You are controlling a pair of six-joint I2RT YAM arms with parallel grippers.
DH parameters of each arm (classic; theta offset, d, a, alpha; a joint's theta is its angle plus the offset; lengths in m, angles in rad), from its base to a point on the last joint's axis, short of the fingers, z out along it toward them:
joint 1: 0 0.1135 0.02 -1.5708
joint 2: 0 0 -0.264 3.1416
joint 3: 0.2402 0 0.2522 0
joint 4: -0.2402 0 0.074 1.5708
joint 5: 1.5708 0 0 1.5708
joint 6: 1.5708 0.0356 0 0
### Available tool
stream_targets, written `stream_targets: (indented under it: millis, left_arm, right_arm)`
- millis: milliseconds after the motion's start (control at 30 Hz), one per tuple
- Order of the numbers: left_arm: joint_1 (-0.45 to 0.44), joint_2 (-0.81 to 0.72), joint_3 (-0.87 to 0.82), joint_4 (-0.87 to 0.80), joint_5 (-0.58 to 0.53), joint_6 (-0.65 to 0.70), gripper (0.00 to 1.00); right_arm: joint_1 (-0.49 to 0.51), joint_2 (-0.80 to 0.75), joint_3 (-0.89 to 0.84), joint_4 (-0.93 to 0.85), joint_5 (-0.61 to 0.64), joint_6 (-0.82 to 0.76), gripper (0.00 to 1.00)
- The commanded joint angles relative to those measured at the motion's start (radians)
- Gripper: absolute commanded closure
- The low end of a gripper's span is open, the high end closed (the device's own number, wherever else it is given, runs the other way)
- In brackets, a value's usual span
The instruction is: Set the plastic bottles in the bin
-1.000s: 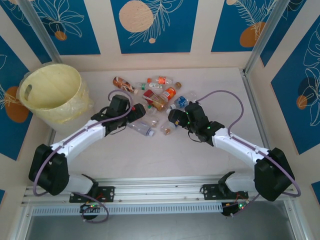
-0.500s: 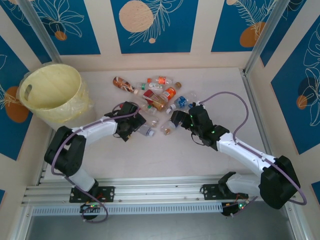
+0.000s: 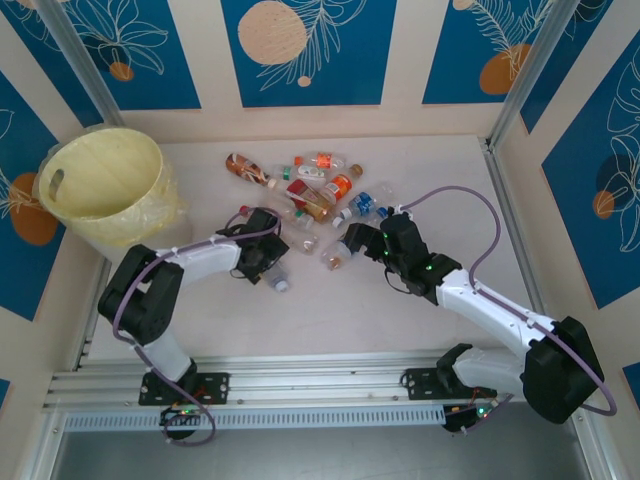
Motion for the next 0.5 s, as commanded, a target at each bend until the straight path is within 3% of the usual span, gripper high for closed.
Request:
stream_targets:
  millis: [0,167,467]
  left_arm:
    - [-0.002,0.003,-0.045,0.051,-0.137,0.065,0.22]
    - [-0.004,-0.008,-0.079,0.134,-0.157,0.200,0.39]
    - [-0.003,-0.058,-0.177,0.299,-0.136,0.314,0.50]
  right_arm:
    - [-0.006,-0.021,-0.015,0.019,0.028,-0.002,0.00]
    - [-0.008,-0.022,-0.013,0.019,0.028,-0.006,0.01]
    - [-0.008,-0.029,-0.017,0.016,0.022,-0.007,0.00]
